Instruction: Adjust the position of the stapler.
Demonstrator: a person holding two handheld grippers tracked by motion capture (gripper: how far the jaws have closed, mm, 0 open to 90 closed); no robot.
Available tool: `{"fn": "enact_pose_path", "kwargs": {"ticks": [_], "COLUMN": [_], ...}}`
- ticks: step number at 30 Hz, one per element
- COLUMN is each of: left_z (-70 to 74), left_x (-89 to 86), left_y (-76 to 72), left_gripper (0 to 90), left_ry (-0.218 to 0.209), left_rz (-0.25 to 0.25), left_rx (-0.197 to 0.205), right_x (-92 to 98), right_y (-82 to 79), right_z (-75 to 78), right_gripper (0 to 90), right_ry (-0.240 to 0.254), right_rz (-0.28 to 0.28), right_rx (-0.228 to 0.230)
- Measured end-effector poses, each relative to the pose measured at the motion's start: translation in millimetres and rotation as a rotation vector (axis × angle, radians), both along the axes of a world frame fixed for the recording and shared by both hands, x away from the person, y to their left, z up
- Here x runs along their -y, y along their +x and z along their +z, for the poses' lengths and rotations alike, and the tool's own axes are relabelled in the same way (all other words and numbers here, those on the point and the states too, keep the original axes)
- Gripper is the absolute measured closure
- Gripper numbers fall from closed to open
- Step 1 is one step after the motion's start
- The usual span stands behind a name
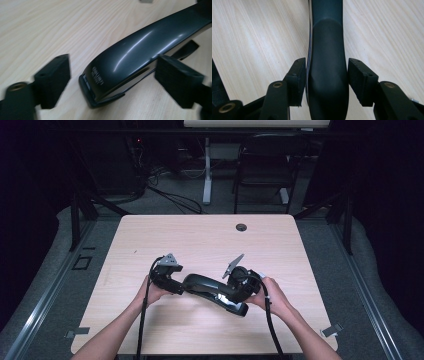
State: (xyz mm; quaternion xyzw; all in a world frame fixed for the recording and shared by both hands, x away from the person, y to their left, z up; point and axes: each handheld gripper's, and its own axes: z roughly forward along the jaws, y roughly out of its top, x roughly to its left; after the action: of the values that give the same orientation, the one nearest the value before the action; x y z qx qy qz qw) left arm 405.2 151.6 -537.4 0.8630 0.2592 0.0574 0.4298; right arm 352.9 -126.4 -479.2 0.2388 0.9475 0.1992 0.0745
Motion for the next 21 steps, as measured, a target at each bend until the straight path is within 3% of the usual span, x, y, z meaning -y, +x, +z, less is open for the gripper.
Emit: {"fn": "enact_pose_path", "kwargs": {"ticks": [6, 14, 21], "left_z": [-6.8, -12.6, -11.6], "left_x": [6.9, 13.8, 15.3], "left_y": [3.4, 6.4, 5.6], "left_gripper": [17.0, 14.7, 14.6], "left_ry": [0.025, 0.043, 0.032], "left_rz": [-0.079, -0.120, -0.133], "left_rx": [-0.009, 0.004, 0.025], "right_x": [12.1, 17.1, 27.4], "right_y": [-0.5, -4.3, -10.3], "right_z": [1.2, 1.5, -0.9], "right_gripper": [54.9, 53.7, 55.3], "right_ry": [0.081, 0.076, 0.084], "right_rz": [-0.019, -0.031, -0.040], "right_rx": [-0.021, -0.013, -0.019]}}
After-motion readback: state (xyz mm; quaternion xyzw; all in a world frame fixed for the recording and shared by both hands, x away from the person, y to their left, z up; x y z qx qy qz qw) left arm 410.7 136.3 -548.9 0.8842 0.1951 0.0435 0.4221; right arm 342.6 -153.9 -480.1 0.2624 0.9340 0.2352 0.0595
